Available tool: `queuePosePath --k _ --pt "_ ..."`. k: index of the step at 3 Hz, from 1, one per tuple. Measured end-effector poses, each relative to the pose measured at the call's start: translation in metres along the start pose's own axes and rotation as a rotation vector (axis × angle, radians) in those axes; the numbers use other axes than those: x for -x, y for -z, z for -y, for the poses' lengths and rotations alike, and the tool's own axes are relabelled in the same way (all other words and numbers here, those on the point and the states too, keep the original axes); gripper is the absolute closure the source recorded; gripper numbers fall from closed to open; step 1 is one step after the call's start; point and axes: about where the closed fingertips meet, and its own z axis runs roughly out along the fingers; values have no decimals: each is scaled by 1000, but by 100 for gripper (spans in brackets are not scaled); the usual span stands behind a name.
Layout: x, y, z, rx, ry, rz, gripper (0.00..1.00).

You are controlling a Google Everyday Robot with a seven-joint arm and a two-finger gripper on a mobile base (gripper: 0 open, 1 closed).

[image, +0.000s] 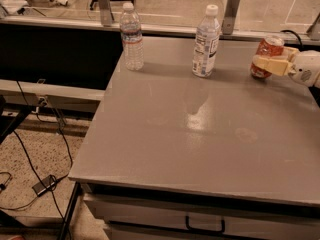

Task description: Knock coke can over

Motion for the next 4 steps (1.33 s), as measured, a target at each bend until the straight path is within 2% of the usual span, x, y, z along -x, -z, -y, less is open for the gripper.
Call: queuePosePath --k 1,2,3,4 --pt "31 -8 -11 52 82 -89 100" --pt "40 -6 -28 106 229 -363 100" --pt "43 7 -43 127 374 -654 100" --pt "32 32 -60 137 472 -938 100"
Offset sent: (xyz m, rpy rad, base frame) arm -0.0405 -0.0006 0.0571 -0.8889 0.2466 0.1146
